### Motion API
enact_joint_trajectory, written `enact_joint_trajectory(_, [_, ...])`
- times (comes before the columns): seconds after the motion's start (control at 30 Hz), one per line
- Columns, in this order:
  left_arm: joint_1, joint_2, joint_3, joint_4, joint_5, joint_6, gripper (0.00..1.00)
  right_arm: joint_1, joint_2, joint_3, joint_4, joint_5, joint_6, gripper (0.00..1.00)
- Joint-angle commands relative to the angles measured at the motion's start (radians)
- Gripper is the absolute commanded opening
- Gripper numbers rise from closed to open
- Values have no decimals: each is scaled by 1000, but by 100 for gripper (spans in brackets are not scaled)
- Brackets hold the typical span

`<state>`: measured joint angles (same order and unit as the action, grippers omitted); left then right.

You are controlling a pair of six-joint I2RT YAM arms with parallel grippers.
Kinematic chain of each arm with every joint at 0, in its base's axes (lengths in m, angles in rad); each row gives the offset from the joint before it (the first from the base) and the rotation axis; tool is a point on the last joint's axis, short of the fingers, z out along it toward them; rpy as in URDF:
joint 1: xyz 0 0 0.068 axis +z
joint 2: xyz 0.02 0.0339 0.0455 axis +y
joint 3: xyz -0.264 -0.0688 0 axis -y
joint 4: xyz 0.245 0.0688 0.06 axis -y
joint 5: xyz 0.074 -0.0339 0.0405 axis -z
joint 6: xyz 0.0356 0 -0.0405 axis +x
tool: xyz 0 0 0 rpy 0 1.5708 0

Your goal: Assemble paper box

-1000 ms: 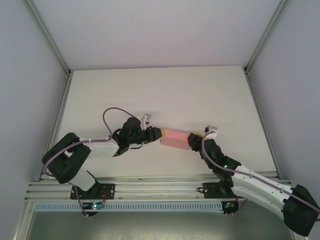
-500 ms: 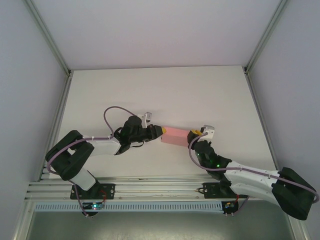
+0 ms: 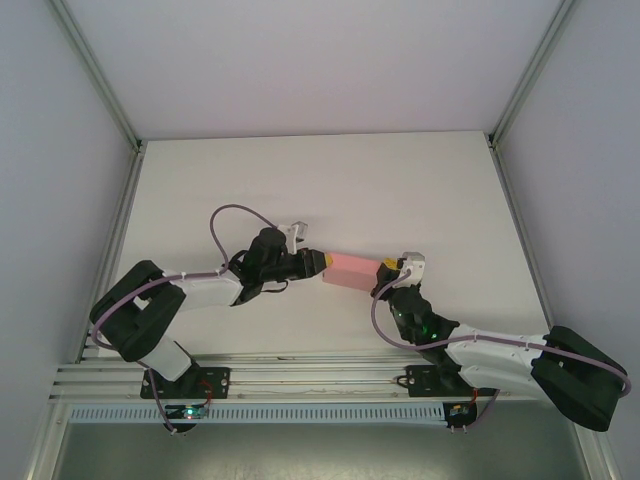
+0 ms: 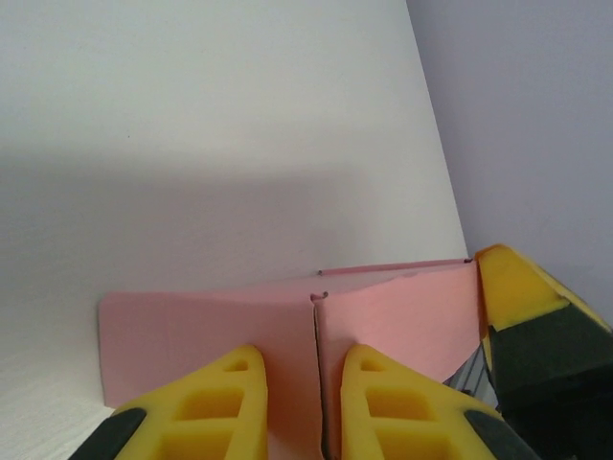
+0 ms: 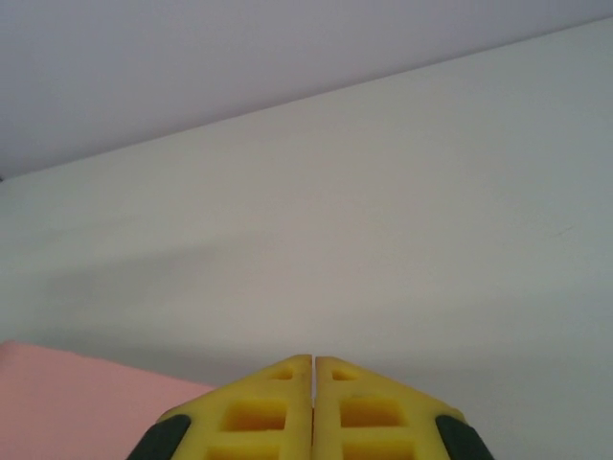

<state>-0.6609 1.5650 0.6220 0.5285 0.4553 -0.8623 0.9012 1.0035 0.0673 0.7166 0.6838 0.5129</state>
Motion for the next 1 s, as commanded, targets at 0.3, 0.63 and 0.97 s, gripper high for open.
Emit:
enact_joint_trajectory(0.3, [-36,24,33,-339,8,160,0,32,-101,-10,-418,-182,4,17])
enact_joint_trajectory(0.63, [-38,34,185,-505,-20,186,38,-111,-288,92,-614,-270,71,42])
enact_joint_trajectory(0.97, [-37,1,279,-586,-81,222,68,-191,-220,194,-679,-383,76,59])
